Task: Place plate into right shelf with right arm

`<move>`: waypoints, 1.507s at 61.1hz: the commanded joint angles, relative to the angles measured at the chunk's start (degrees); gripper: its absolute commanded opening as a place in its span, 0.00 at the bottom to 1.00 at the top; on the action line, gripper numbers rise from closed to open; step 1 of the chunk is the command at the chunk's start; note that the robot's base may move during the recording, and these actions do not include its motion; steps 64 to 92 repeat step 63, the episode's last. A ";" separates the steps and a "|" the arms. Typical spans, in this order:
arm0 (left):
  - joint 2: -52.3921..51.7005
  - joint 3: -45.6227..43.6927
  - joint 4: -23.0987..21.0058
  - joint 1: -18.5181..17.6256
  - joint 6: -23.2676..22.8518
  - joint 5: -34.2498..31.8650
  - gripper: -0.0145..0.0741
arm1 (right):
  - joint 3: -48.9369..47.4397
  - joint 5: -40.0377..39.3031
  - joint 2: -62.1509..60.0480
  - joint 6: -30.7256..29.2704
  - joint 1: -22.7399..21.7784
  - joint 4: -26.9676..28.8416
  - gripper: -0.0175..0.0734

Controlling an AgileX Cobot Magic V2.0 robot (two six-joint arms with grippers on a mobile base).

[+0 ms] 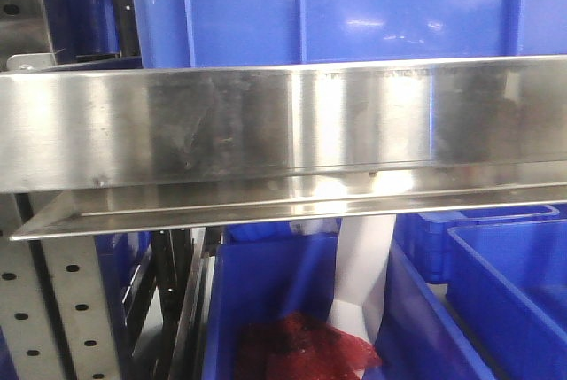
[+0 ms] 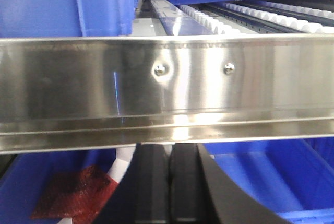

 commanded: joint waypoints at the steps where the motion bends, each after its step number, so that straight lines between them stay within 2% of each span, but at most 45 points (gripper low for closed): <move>1: -0.68 0.43 0.01 -0.24 -0.34 -5.19 0.11 | -0.30 -7.14 -0.85 -0.66 -0.26 -0.01 0.25; 92: -0.68 0.43 0.01 -0.24 -0.34 -5.19 0.11 | -0.30 -8.71 -0.85 -0.66 -0.26 -0.01 0.25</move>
